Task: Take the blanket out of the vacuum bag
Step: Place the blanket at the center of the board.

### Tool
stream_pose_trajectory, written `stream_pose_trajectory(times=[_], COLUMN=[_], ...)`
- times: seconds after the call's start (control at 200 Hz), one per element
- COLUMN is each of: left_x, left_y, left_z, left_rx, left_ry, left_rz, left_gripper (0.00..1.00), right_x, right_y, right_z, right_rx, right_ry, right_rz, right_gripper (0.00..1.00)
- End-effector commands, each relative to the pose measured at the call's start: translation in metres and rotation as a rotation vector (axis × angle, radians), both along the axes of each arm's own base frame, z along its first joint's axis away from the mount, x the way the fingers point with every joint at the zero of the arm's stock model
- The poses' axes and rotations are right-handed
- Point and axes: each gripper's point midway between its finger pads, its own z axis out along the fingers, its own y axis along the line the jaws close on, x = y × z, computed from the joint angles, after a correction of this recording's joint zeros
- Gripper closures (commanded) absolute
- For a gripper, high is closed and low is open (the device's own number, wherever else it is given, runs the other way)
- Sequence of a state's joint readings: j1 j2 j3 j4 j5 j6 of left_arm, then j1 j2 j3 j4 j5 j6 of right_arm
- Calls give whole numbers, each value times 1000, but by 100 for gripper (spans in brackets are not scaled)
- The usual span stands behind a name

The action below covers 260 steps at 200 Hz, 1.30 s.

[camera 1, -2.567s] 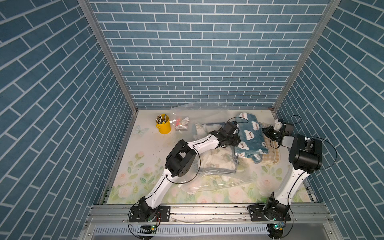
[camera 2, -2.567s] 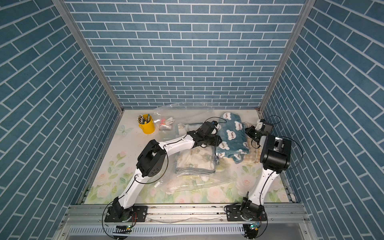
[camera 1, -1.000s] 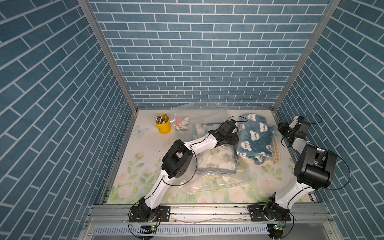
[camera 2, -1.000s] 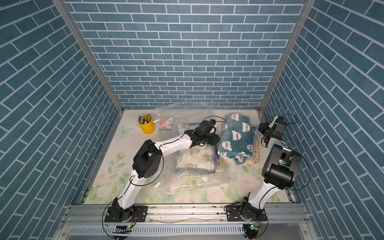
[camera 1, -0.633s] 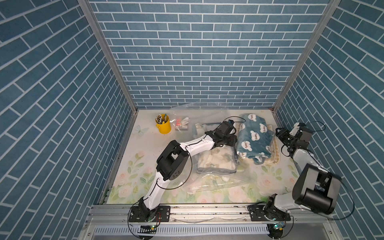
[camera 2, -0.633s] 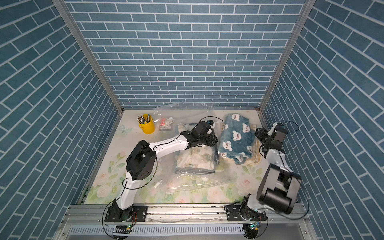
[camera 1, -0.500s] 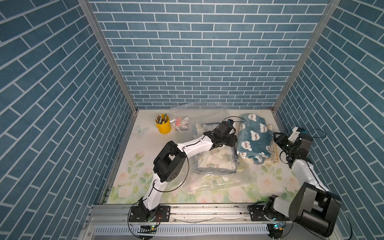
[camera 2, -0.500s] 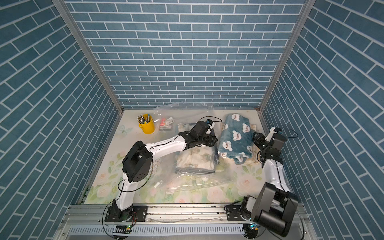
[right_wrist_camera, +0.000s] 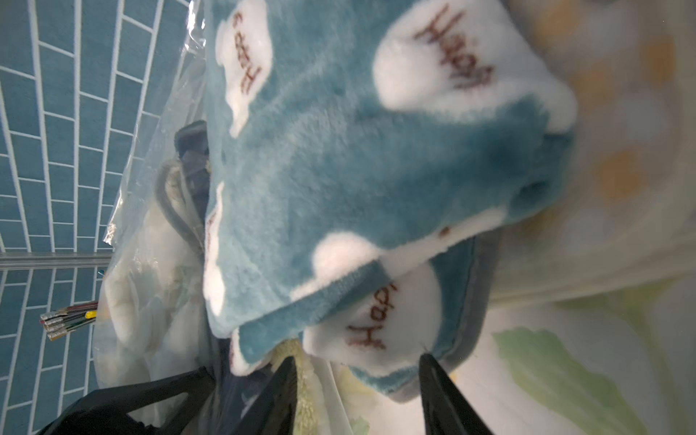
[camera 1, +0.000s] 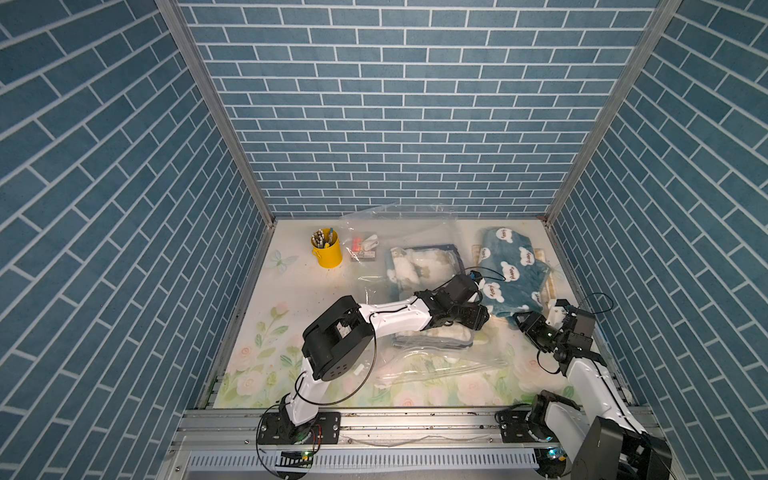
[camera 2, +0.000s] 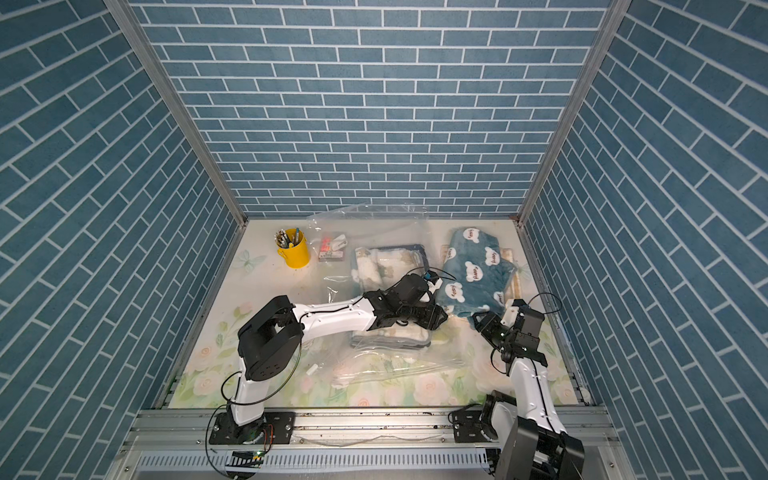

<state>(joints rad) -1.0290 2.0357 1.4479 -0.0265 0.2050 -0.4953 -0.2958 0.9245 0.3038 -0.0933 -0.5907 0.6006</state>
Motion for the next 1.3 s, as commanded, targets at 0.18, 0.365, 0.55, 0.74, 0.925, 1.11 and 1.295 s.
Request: stream_pose_trajectory(times=[0.18,0.365,0.55,0.74,0.925,1.11,1.295], left_x=[28,27,22,18,20,25,37], left_y=[-14,-8,0,-18,-24,-16,-9], left_z=[4,-14,-27,-28,-33,-45,-32], left_rx=[61,120,135,72,76,121,132], left_ry=[-88,-98,-90,-68,-68,-77,-142], left_rz=[75,84,89,43,29,57,106], left_gripper=[40,47,43,48,67,90,100], right_x=[-8,-13,-10,2,6,8,8], right_y=[12,9,8,7,2,-4,-13], right_z=[-17,-28,-30,-17,-15,-11,-2], right_rx=[20,-4,-5,3,-27,-61,-111], right_ry=[28,50,50,-1,0,-4,-22], right_rz=[54,39,45,41,32,11,-26], right_gripper=[48,49,51,63,82,100,100])
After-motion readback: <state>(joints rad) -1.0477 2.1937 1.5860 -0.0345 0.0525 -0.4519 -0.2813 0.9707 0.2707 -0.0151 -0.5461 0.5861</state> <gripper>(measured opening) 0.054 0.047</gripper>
